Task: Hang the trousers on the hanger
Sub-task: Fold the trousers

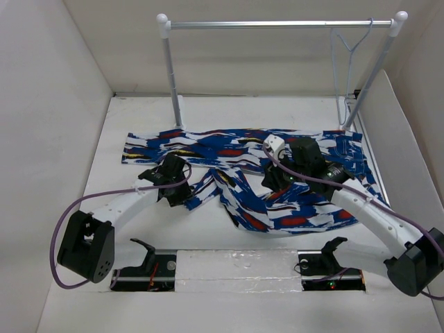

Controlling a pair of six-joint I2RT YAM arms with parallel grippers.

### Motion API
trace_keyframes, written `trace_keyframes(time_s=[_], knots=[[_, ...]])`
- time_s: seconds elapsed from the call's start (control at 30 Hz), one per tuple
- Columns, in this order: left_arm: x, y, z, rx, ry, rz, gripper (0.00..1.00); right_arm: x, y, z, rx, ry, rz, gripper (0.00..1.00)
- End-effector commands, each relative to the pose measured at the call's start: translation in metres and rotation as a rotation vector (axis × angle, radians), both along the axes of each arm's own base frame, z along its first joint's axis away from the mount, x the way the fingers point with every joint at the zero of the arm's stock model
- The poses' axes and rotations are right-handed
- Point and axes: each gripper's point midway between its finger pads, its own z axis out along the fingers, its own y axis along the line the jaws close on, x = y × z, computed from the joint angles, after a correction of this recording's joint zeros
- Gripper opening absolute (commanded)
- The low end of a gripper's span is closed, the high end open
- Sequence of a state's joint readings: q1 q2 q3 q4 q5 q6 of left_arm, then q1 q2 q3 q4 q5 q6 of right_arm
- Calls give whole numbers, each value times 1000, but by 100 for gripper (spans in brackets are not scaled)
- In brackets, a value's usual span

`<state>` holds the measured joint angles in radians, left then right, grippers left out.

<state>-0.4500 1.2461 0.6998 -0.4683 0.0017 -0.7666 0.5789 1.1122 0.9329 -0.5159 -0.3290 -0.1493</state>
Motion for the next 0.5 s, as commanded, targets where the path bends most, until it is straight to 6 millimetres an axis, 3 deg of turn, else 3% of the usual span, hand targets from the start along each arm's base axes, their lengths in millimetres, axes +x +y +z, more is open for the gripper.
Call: trace_keyframes(time_s=[0.0, 0.1, 0.17, 0.2, 0.23, 0.27, 0.3, 0.33, 0.37, 0.4, 0.47], knots=[[-9, -5, 5, -23, 36, -46, 34, 10, 2, 20, 51, -27, -3, 44], [-6, -3, 7, -6, 27, -55, 3, 14, 0, 20, 53, -23, -7, 44], [-1, 6, 13, 22, 18, -29, 0, 16, -3, 22, 50, -28, -10, 44], [9, 5, 27, 11, -17, -28, 0, 15, -3, 21, 48, -27, -10, 44], [20, 19, 37, 69, -65, 13, 0, 18, -7, 21, 46, -24, -23, 44], [23, 30, 50, 102, -91, 41, 0, 20, -10, 21, 50, -19, -34, 44], [41, 38, 81, 118, -173, 76, 0, 19, -9, 20, 50, -13, -29, 44], [51, 59, 98, 205, -227, 134, 0, 20, -13, 18, 43, -6, -33, 44], [48, 71, 115, 259, -247, 156, 0, 19, -13, 17, 39, -3, -31, 44], [60, 81, 150, 279, -332, 203, 0, 18, -14, 13, 31, 9, -29, 44], [59, 112, 186, 412, -403, 290, 0, 15, -14, 4, 12, 38, -14, 44]])
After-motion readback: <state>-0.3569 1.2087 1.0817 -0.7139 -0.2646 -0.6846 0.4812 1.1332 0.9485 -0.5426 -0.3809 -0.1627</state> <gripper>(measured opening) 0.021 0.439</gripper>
